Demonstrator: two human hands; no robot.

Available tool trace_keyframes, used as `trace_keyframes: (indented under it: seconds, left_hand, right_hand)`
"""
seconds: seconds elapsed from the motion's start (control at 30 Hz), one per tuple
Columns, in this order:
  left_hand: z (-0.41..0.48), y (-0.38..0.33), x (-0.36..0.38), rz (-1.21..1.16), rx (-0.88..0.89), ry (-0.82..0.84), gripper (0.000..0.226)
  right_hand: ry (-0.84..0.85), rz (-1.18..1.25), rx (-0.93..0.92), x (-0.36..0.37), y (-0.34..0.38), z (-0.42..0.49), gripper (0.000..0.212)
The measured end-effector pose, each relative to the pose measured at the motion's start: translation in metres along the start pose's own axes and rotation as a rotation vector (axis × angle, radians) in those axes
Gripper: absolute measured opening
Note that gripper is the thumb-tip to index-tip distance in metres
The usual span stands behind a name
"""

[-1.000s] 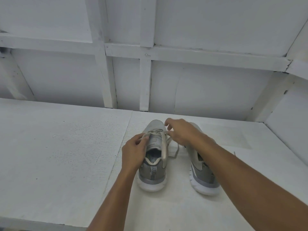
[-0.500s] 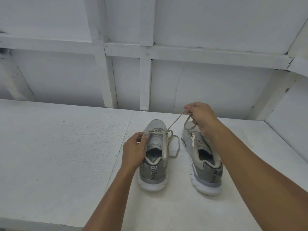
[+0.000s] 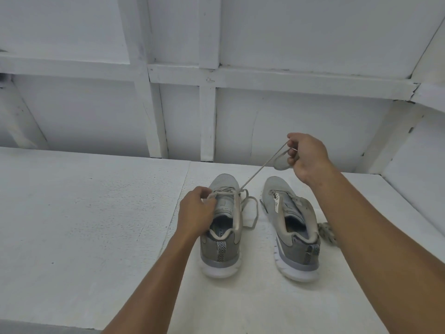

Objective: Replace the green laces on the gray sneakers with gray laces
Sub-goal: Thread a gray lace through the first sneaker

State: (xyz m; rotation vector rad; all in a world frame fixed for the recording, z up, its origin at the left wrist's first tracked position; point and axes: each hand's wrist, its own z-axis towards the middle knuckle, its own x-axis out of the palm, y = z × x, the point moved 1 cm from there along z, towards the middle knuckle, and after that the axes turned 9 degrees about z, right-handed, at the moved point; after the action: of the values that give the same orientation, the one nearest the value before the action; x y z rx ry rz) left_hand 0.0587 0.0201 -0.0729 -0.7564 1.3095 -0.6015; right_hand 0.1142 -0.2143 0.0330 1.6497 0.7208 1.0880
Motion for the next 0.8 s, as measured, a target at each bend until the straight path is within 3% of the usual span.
trace_keyframes:
  seconds: [0.13, 0.3, 0.4, 0.47, 0.63, 0.8]
  left_hand:
    - [0.032, -0.028, 0.007, 0.182, 0.184, 0.184, 0.037]
    - [0.073, -0.056, 0.027, 0.637, 0.32, 0.525, 0.043]
    - [0.083, -0.064, 0.031, 0.748, 0.328, 0.527, 0.047]
    - [0.086, -0.065, 0.029, 0.707, 0.316, 0.502, 0.049]
    - [0.085, -0.079, 0.013, 0.281, 0.26, 0.495, 0.047]
    - [0.065, -0.119, -0.022, 0.065, 0.363, 0.472, 0.042]
  right_hand:
    - [0.137, -0.227, -0.032, 0.006, 0.0, -0.018, 0.008]
    - [0.318, -0.391, 0.021, 0.017, -0.017, -0.045, 0.012]
    - [0.37, -0.551, 0.042, 0.013, -0.033, -0.049, 0.015]
    - [0.403, -0.646, 0.057, 0.006, -0.042, -0.05, 0.016]
    - [0.453, -0.858, 0.01, -0.003, -0.053, -0.047, 0.019]
    - [0.354, -0.766, 0.009, 0.001, -0.042, -0.038, 0.036]
